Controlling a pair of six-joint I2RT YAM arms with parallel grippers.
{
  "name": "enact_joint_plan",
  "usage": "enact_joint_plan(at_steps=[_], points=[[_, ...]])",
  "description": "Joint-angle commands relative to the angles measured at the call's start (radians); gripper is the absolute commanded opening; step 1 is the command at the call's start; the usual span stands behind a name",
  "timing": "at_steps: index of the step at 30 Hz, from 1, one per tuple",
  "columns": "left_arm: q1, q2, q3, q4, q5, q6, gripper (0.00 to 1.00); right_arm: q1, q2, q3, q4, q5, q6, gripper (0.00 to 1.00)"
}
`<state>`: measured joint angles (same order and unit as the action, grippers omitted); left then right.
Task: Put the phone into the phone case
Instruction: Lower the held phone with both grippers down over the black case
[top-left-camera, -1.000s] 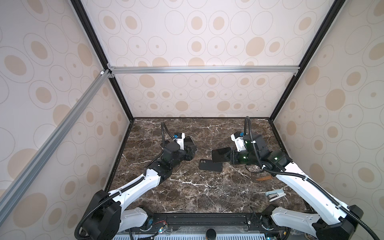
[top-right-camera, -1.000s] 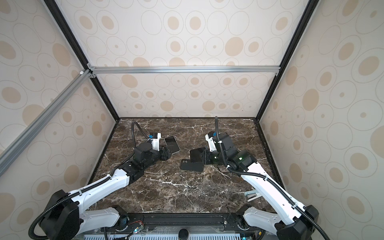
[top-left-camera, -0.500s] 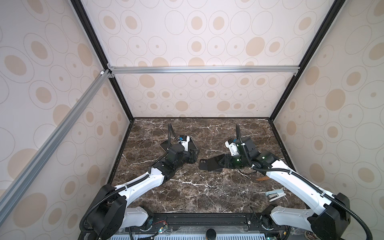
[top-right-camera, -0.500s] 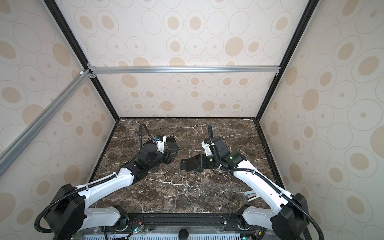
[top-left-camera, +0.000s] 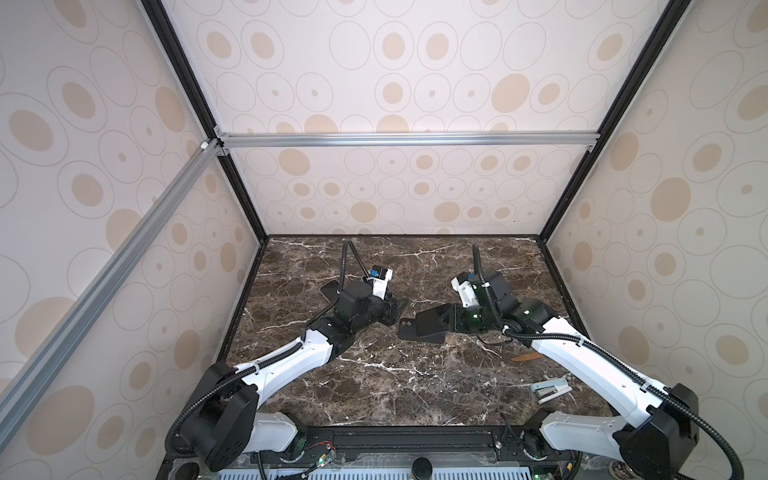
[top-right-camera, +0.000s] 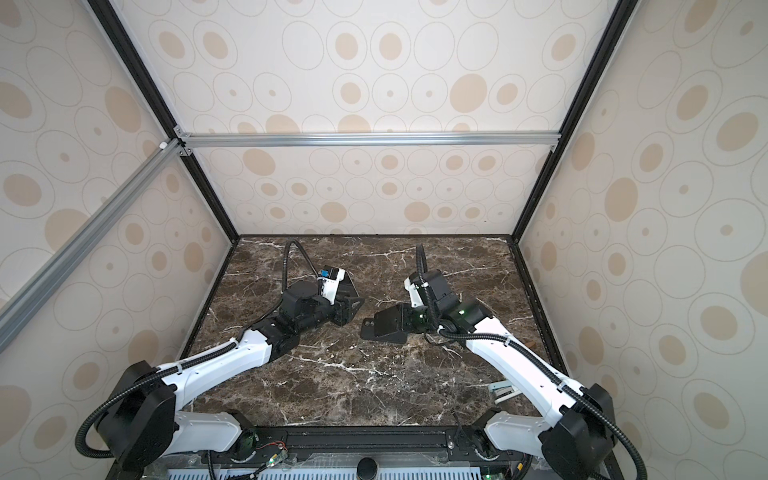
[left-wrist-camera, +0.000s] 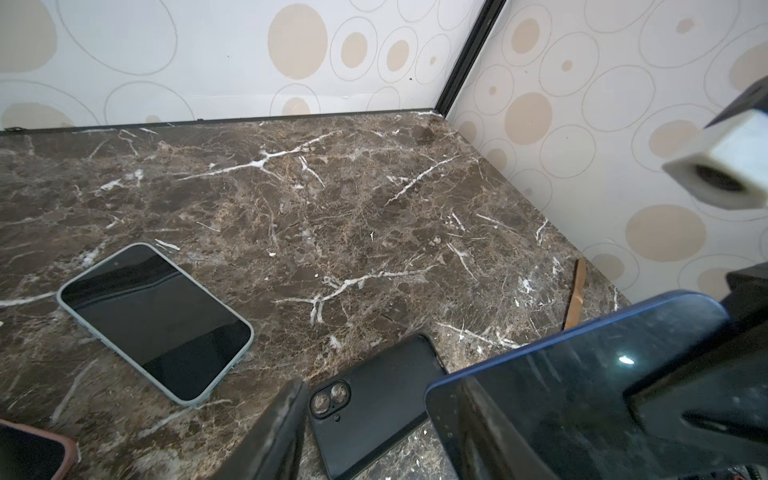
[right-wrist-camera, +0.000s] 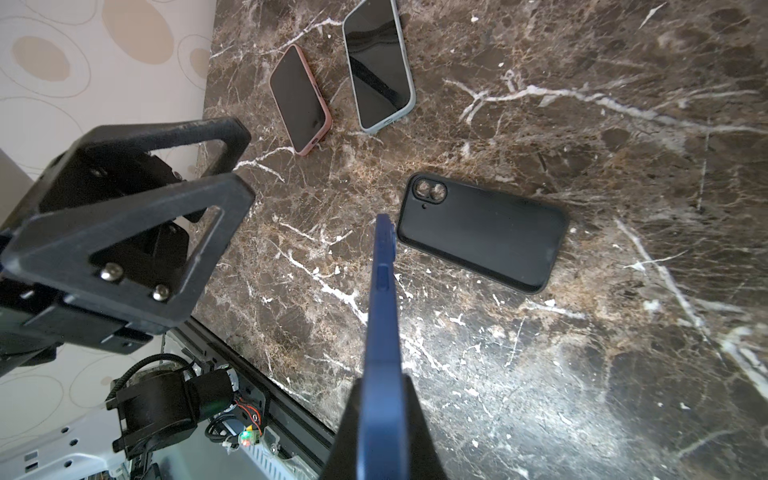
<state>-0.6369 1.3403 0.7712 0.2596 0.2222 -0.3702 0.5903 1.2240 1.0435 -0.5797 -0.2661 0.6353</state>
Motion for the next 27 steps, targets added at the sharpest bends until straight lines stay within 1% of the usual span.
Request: enact_joint_plan(at_steps=[1, 4, 6, 13, 19, 26, 27], points=[[0.000, 0.010, 0.001, 0.008, 0.006, 0.026, 0.58, -0.004, 0.013, 0.006, 0.030, 0.019, 0.033, 0.00], [0.004, 0.019, -0.013, 0.012, -0.001, -0.001, 0.58, -0.003, 0.038, -0.014, 0.064, 0.018, 0.058, 0.00], [0.009, 0.034, -0.013, 0.014, 0.017, -0.024, 0.58, -0.003, 0.064, -0.017, 0.088, 0.001, 0.068, 0.00], [0.032, 0.102, -0.010, 0.016, 0.032, -0.095, 0.58, -0.003, 0.154, -0.001, 0.135, -0.049, 0.058, 0.00], [0.046, 0.177, 0.001, 0.016, 0.045, -0.139, 0.56, -0.003, 0.186, -0.037, 0.225, -0.022, 0.078, 0.00], [0.067, 0.261, 0.007, 0.015, 0.082, -0.207, 0.55, -0.011, 0.258, -0.032, 0.284, -0.045, 0.089, 0.00], [0.071, 0.271, 0.008, 0.040, 0.089, -0.215, 0.55, -0.014, 0.264, -0.032, 0.292, -0.050, 0.089, 0.00]])
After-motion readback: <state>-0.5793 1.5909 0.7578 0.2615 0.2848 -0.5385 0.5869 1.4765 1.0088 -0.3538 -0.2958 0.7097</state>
